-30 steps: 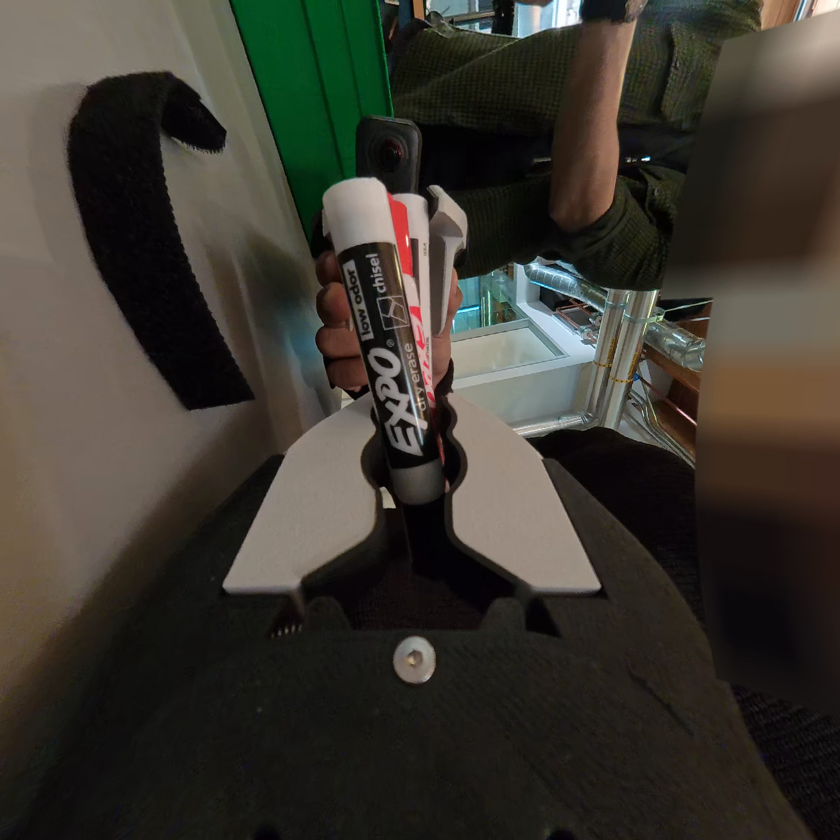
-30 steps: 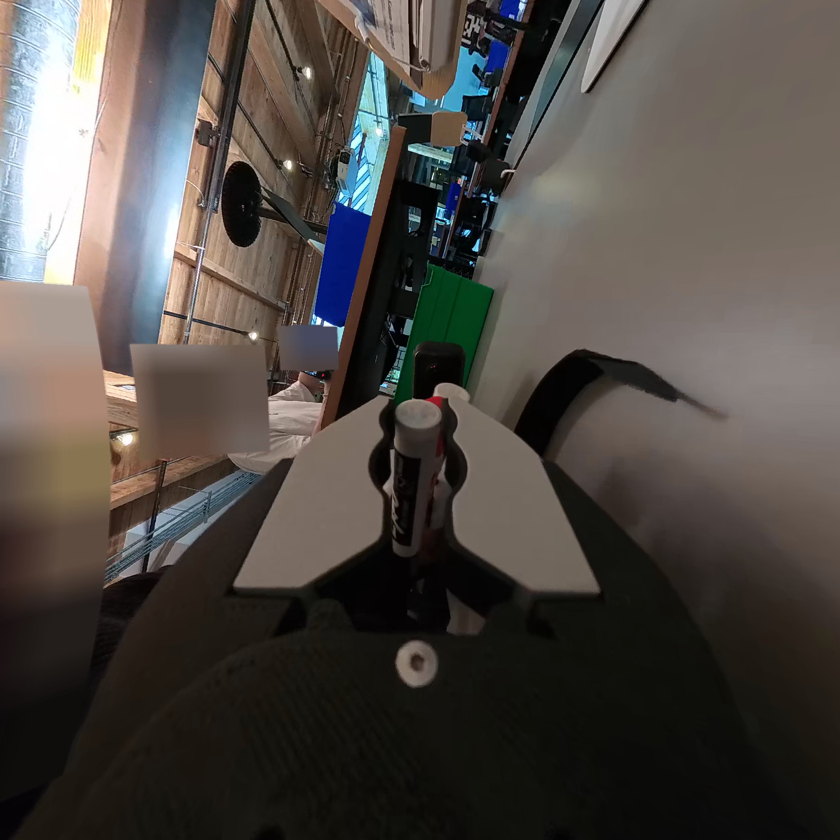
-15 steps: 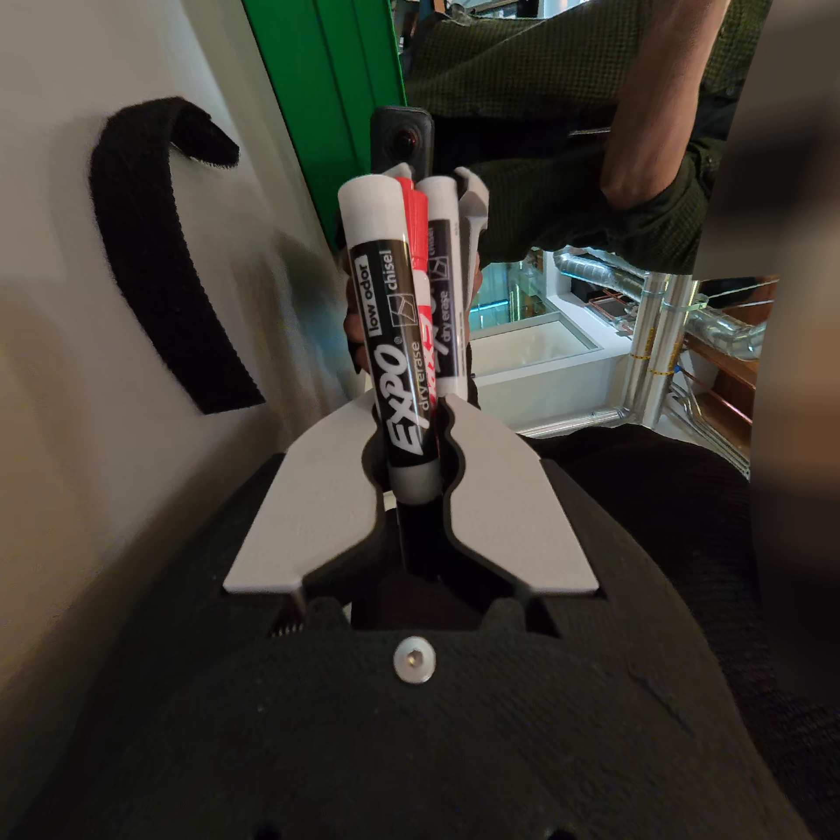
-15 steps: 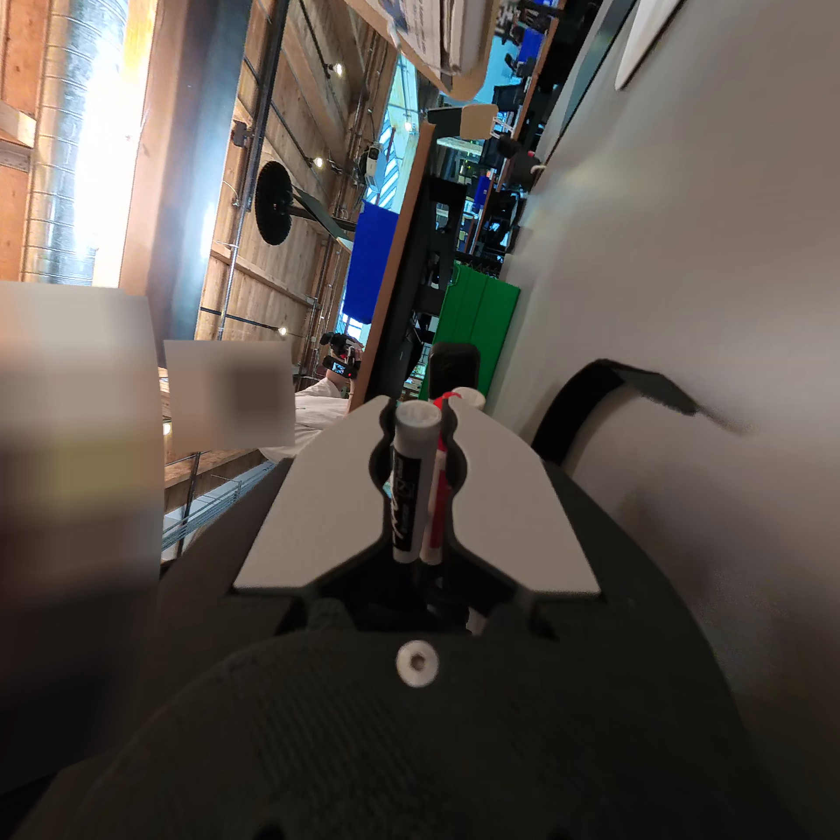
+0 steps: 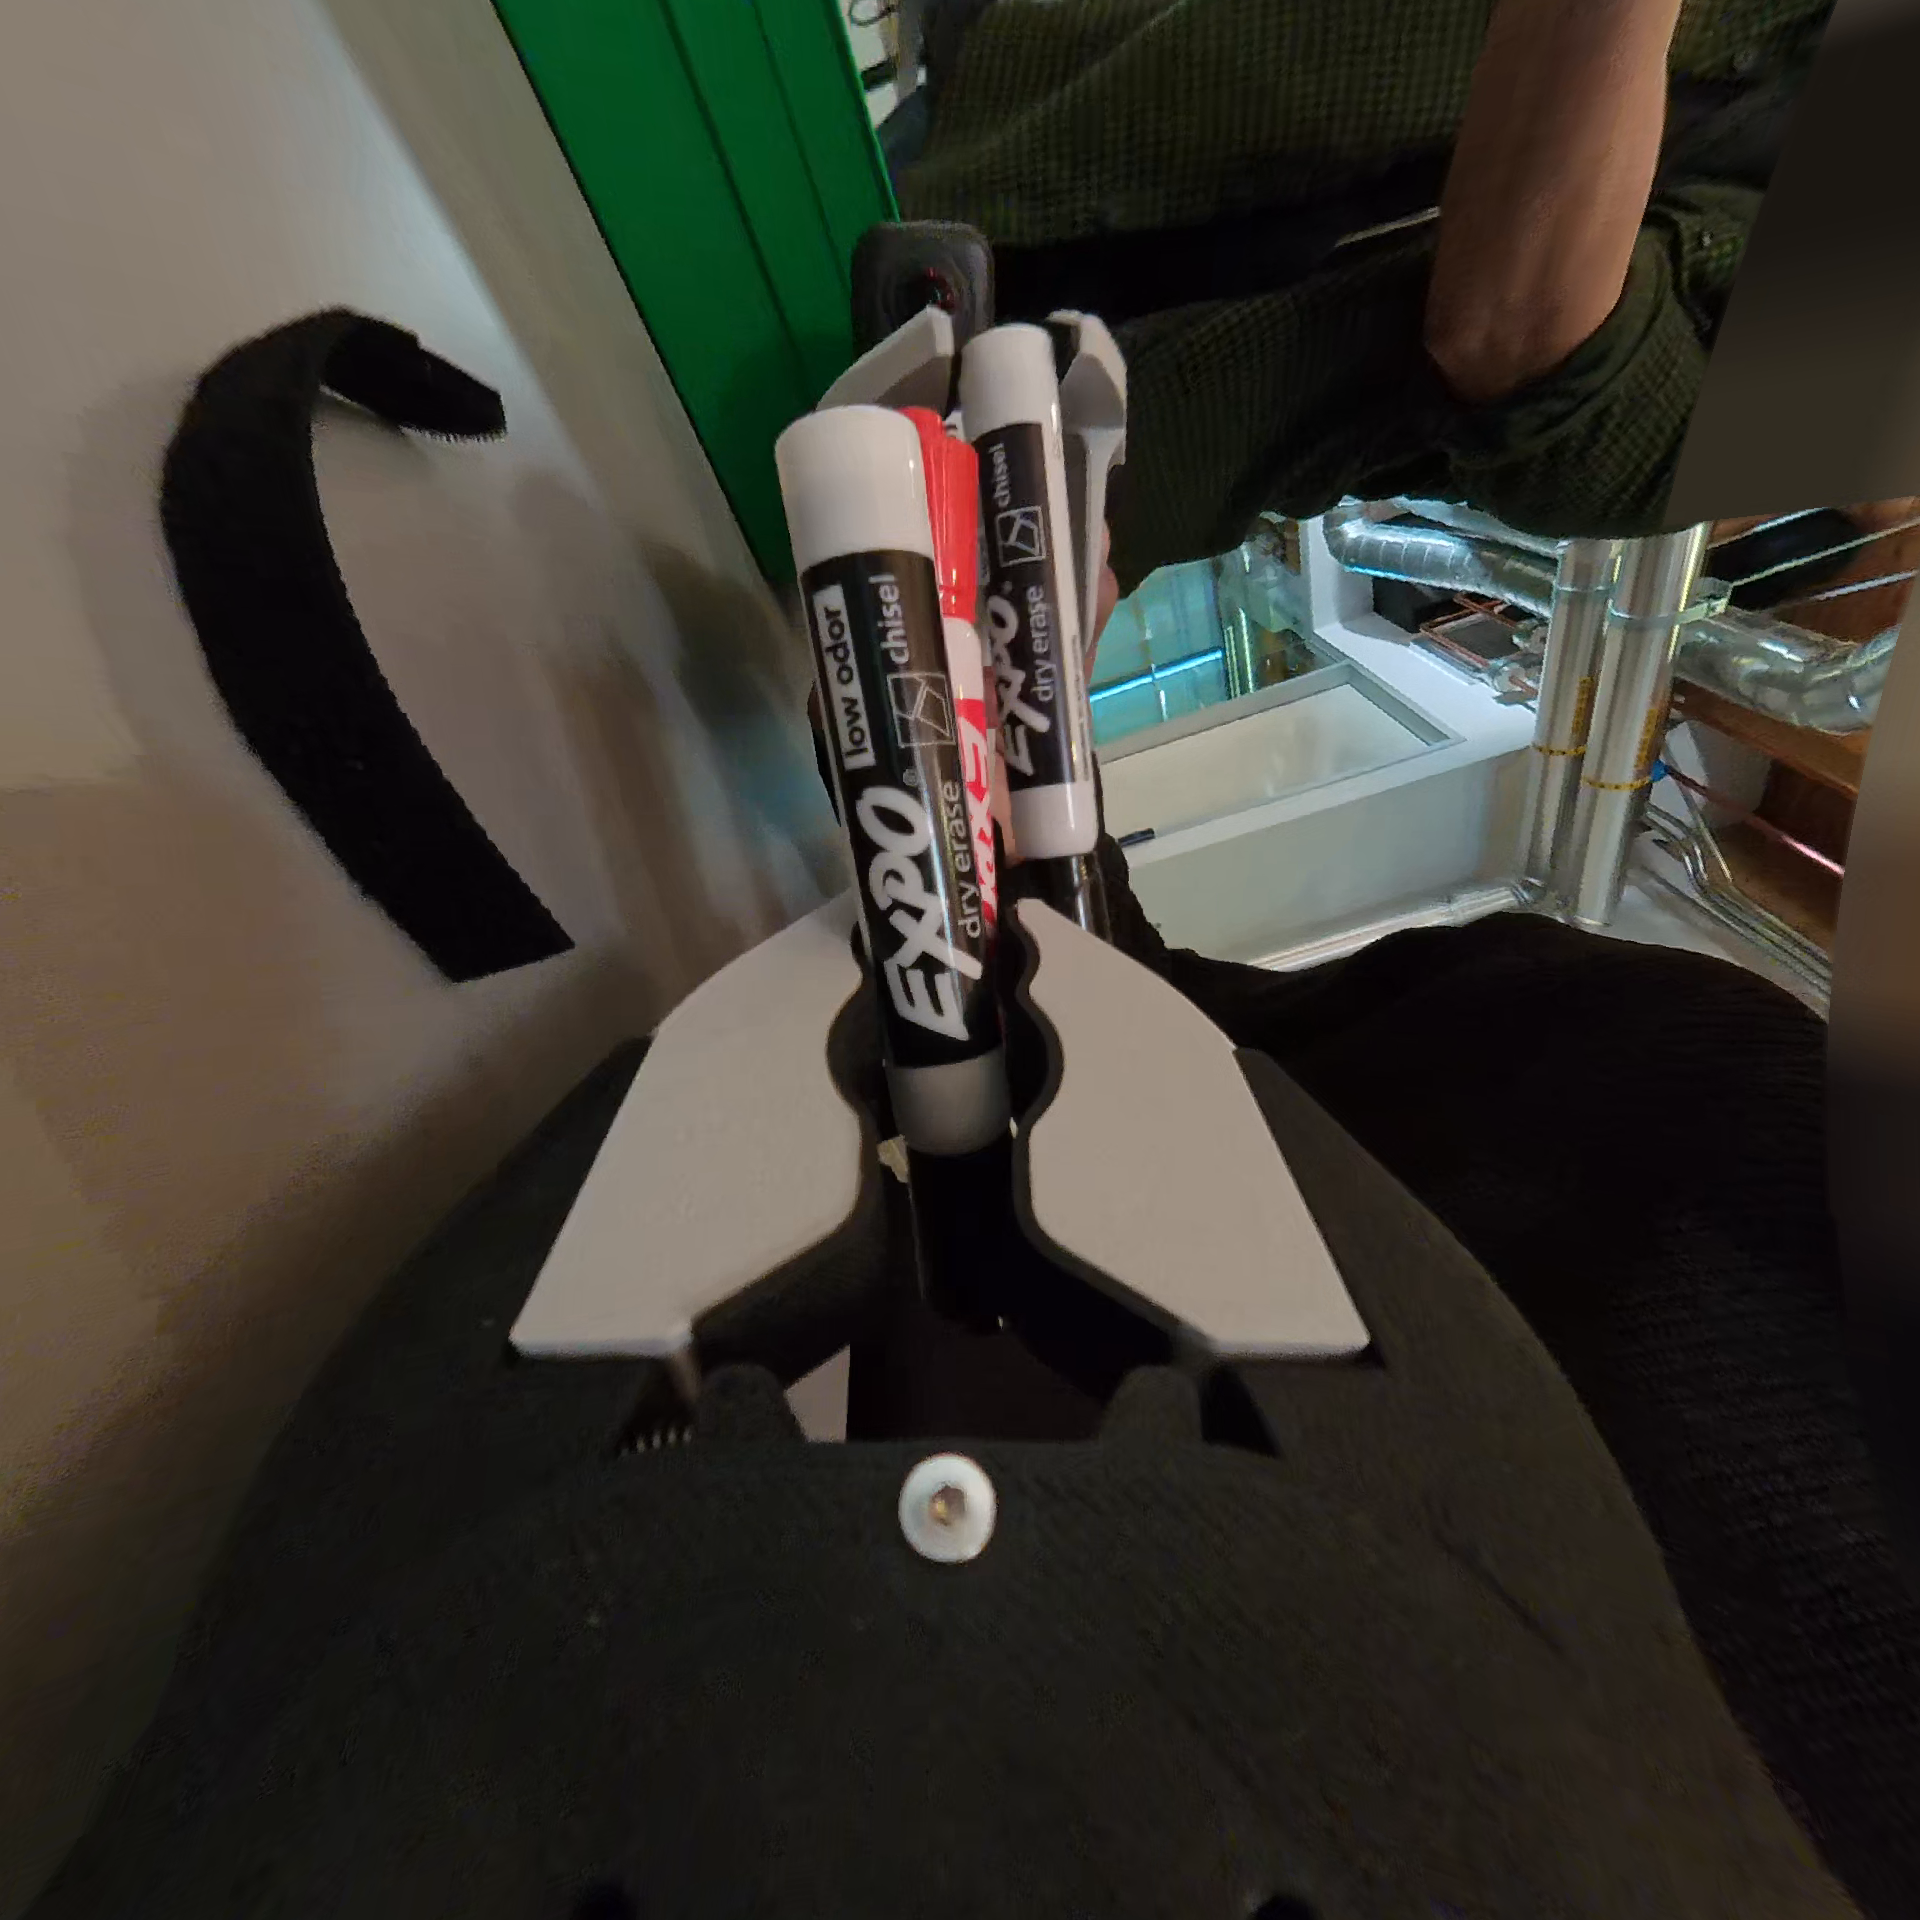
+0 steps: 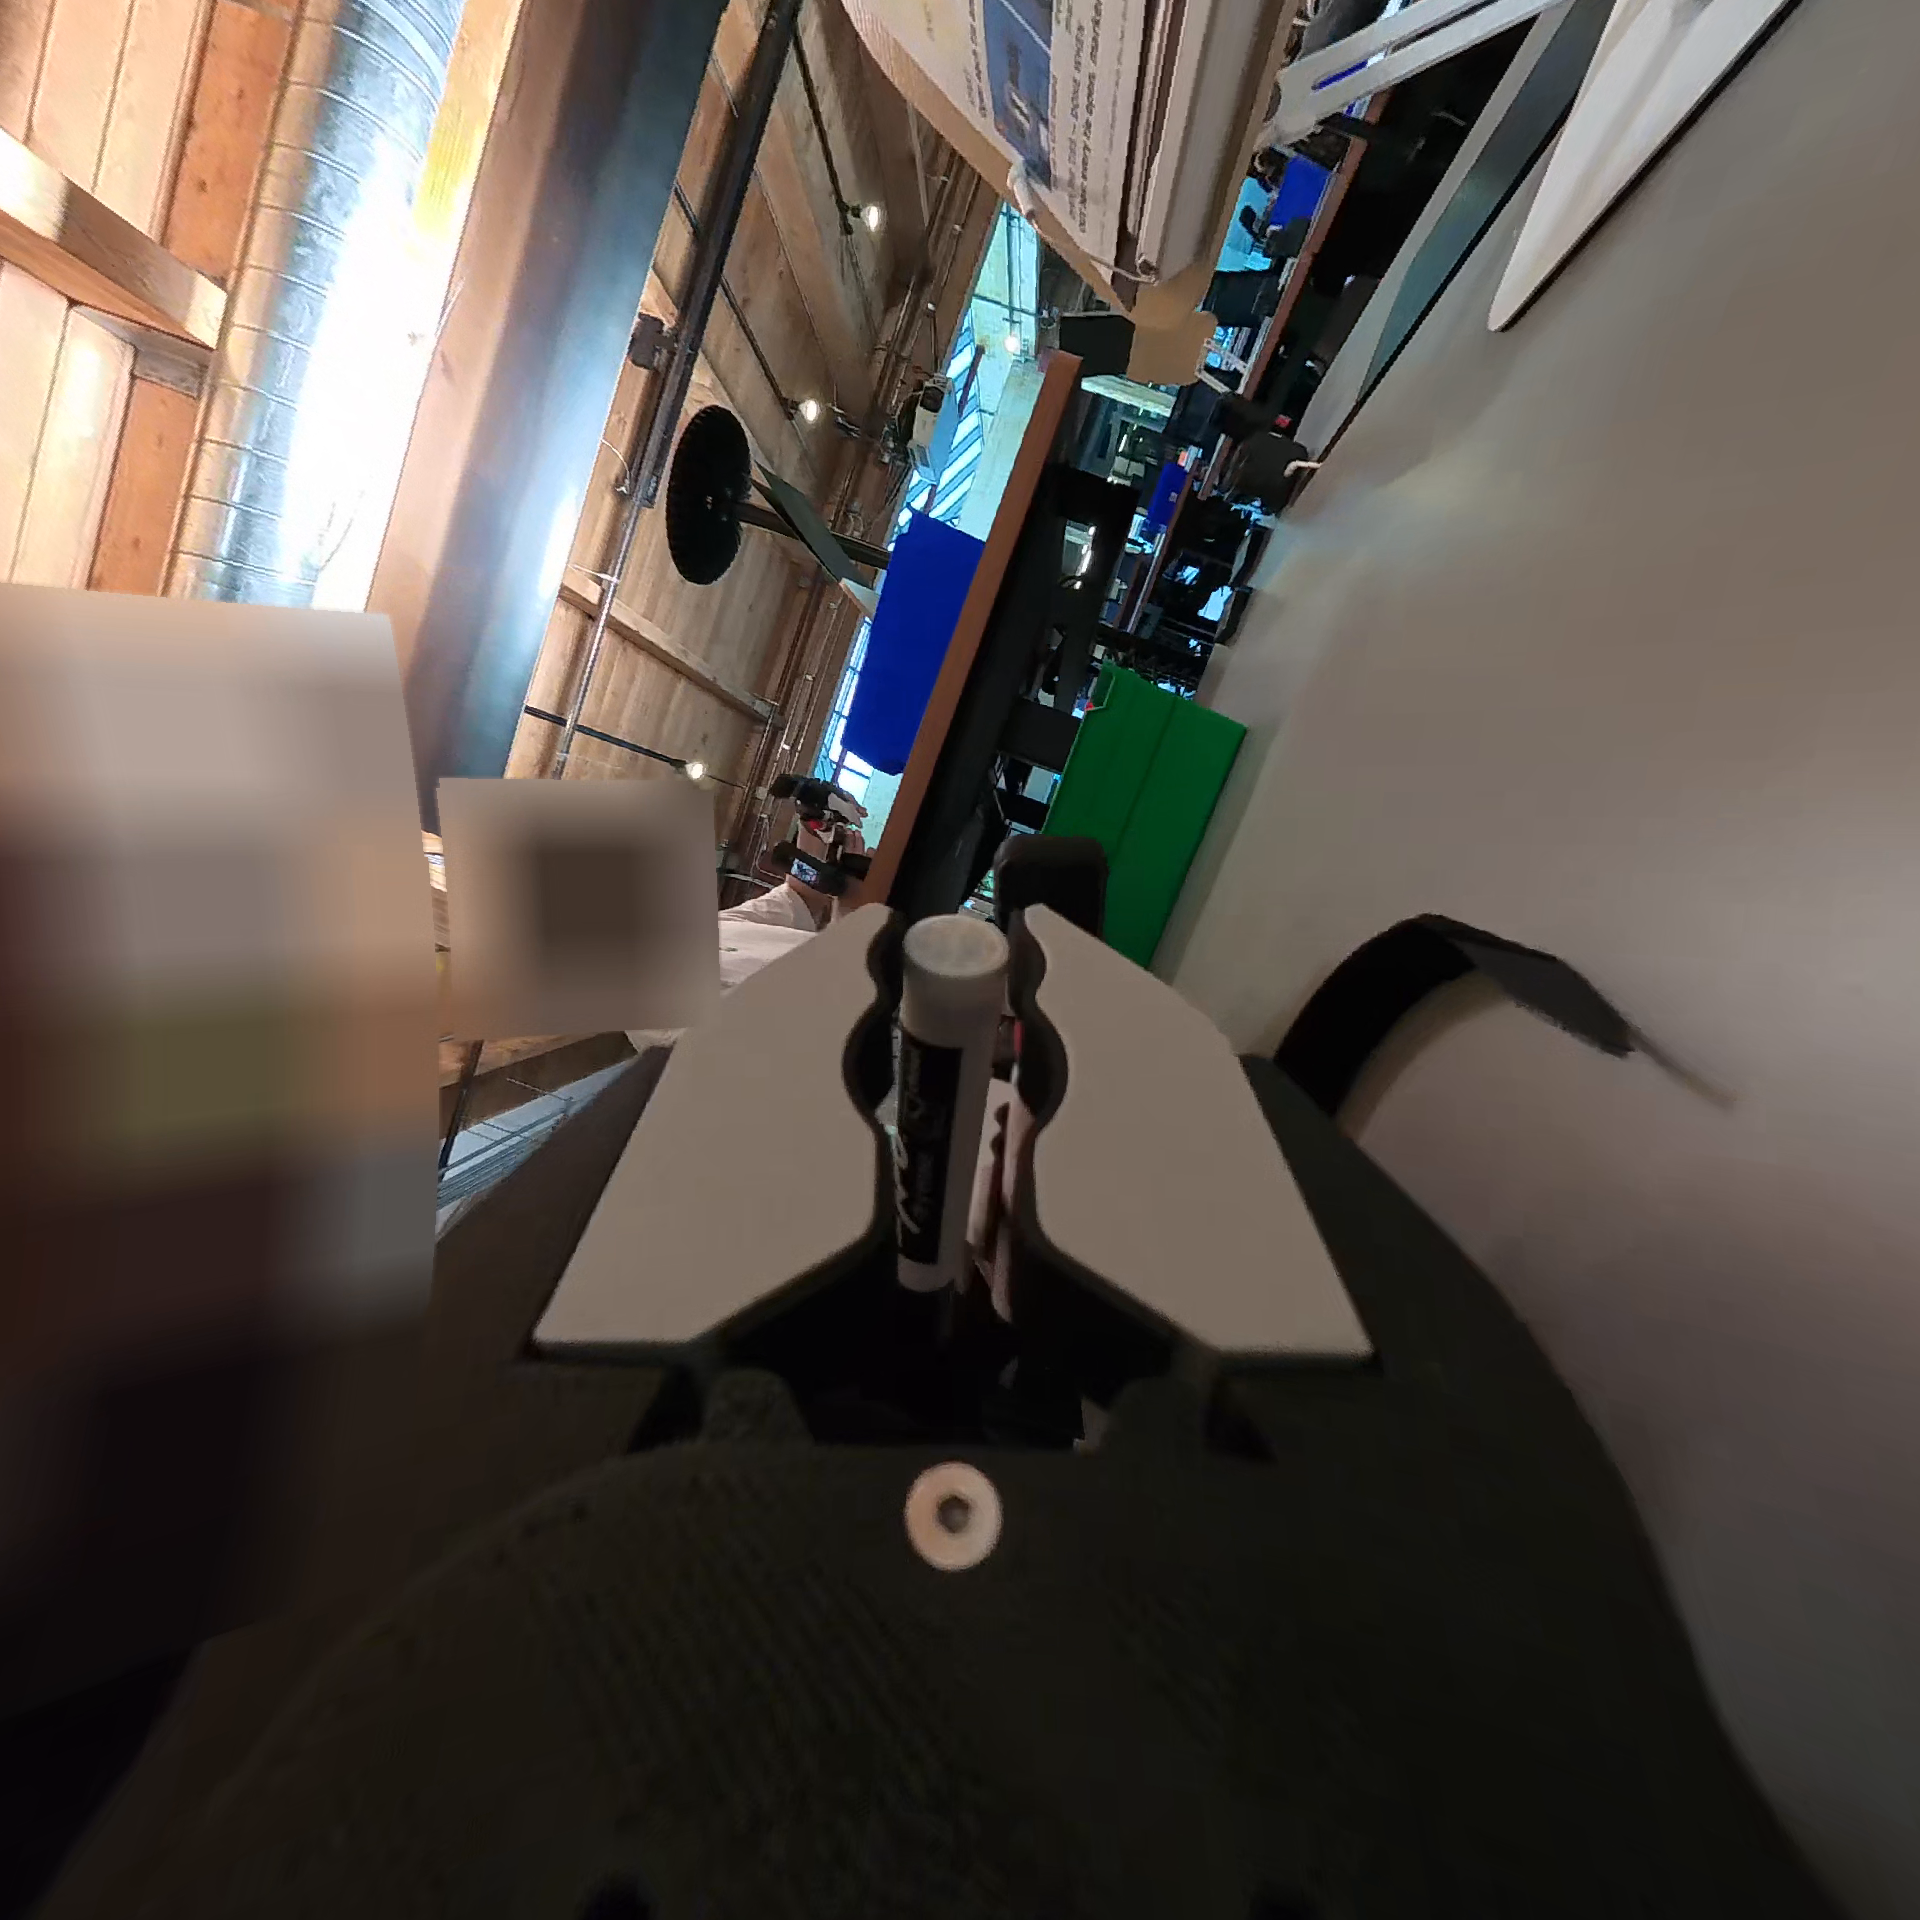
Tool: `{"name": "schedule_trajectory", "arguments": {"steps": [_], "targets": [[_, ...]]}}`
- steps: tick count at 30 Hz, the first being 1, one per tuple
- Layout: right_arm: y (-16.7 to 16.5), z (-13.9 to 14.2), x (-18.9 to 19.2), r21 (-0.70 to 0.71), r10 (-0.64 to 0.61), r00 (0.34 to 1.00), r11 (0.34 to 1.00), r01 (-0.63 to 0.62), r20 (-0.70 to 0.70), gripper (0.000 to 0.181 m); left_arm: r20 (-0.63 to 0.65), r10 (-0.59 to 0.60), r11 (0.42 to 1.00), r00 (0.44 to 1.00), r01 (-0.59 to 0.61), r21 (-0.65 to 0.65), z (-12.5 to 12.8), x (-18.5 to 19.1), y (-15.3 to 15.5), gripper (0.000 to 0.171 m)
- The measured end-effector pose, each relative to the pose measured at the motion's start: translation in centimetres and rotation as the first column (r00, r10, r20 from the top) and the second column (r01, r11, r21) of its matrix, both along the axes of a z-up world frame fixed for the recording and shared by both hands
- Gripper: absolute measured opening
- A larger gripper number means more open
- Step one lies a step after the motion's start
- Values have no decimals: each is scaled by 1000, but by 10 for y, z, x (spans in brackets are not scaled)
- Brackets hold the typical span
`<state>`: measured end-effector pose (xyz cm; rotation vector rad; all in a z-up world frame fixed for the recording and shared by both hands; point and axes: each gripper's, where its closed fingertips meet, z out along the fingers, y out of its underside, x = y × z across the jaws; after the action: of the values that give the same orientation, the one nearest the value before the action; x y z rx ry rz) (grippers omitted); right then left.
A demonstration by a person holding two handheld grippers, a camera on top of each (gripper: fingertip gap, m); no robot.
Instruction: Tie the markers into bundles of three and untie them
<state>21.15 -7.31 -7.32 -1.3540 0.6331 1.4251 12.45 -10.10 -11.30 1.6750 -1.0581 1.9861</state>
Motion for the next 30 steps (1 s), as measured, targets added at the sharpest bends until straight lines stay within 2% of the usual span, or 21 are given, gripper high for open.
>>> {"name": "schedule_trajectory", "arguments": {"steps": [16, 20, 22, 24, 26, 30], "targets": [[2, -5, -2, -23, 14, 1000, 1000, -13, 10, 19, -6, 52, 998, 999, -53, -45, 2, 3, 13, 20], [4, -23, -3, -129, 26, 989, 992, -7, 145, 19, -11, 74, 996, 997, -75, -39, 2, 5, 18, 21], [4, -43, 4, -245, 21, 964, 968, 46, 263, 19, -14, 87, 995, 996, -87, -39, 1, 5, 21, 20], [3, -52, 11, -300, 19, 937, 949, 92, 348, 19, -16, 93, 995, 996, -93, -45, 2, 5, 23, 20], [3, -52, 13, -298, 16, 932, 949, 99, 362, 19, -15, 96, 994, 995, -97, -48, 2, 5, 24, 20], [4, -47, 8, -268, 15, 959, 961, 64, 281, 19, -15, 100, 994, 995, -101, -46, 2, 5, 25, 20]]}}
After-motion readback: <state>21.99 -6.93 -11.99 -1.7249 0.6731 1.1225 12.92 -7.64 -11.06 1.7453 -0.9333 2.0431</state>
